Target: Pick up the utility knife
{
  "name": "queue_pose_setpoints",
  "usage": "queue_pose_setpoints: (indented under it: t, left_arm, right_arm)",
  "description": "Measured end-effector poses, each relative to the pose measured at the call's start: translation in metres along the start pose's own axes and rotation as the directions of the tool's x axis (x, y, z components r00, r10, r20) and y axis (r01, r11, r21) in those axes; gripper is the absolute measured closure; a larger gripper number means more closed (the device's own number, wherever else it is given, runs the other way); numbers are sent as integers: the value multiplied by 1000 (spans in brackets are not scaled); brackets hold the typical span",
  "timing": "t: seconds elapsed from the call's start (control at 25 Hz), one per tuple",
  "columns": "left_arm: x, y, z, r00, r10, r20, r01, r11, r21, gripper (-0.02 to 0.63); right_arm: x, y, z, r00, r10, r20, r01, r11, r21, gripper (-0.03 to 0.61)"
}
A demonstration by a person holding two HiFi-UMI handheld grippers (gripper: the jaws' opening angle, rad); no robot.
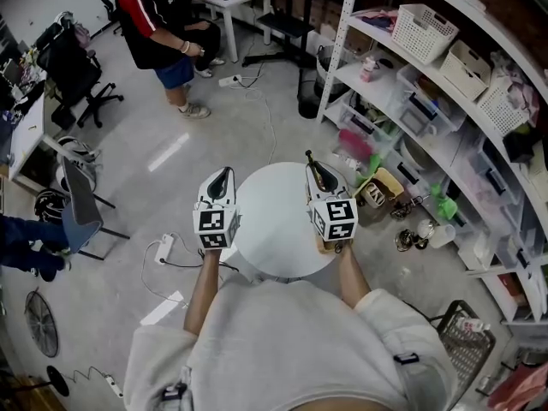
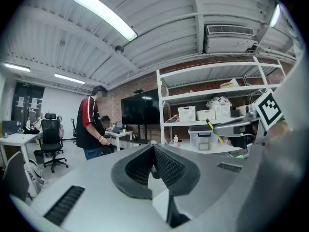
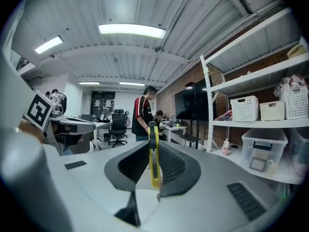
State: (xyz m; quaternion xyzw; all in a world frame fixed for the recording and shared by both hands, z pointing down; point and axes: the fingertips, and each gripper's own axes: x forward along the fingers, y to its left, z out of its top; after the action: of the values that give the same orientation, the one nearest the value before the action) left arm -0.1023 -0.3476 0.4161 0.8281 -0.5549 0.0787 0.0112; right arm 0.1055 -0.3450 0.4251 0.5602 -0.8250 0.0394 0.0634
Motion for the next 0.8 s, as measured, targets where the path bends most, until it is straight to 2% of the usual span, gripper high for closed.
queue_pose_setpoints:
  t: [0.8]
  left_arm:
    - [-1, -4, -3, 1000, -12, -7, 12, 1000, -1, 592]
  right_arm:
    - [-3, 9, -11, 1000, 2, -31, -2, 1000, -1, 503]
